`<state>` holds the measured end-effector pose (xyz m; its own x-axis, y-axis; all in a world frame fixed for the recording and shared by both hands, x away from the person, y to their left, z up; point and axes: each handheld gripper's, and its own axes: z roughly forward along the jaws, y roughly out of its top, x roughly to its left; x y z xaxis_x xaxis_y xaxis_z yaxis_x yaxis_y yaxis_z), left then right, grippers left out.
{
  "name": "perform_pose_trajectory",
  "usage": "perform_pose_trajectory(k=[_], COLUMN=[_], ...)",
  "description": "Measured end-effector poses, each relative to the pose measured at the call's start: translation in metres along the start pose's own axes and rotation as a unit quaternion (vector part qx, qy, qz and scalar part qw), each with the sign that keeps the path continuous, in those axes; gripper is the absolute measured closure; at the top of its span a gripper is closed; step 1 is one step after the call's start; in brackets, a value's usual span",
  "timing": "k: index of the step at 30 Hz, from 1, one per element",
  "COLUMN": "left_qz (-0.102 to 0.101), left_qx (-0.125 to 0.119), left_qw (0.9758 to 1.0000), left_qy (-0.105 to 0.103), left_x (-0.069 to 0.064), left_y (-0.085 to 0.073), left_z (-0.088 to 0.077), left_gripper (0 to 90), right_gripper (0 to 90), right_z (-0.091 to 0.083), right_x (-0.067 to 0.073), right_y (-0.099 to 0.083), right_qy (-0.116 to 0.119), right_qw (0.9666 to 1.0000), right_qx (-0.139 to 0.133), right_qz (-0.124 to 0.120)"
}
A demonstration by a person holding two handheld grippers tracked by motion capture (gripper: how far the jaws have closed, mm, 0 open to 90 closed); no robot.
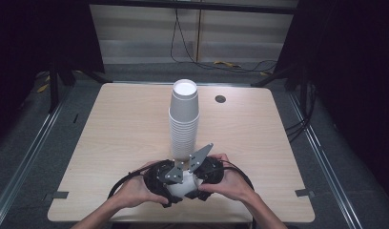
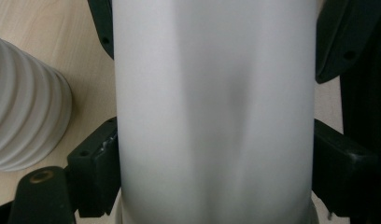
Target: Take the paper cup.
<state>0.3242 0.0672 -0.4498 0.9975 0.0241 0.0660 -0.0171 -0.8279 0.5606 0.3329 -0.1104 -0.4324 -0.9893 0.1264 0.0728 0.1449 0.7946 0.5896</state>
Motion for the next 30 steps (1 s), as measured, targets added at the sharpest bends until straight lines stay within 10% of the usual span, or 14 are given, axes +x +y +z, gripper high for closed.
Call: perform_pose_trajectory(k=[30], left_qz=[-0.002], left_qx=[-0.037], left_qw=[0.9993], left_qy=[-0.01], left_x=[0.0], left_y=[-0.0069], left_z=[-0.0018], left_gripper=[13.9], right_gripper=[20.9], right_z=[0.0053], right_x=[0.0027], right_y=[0.0017], right_qy=[0.009], right_qw=[0.9999], right_qx=[0.003], right_qz=[0.01])
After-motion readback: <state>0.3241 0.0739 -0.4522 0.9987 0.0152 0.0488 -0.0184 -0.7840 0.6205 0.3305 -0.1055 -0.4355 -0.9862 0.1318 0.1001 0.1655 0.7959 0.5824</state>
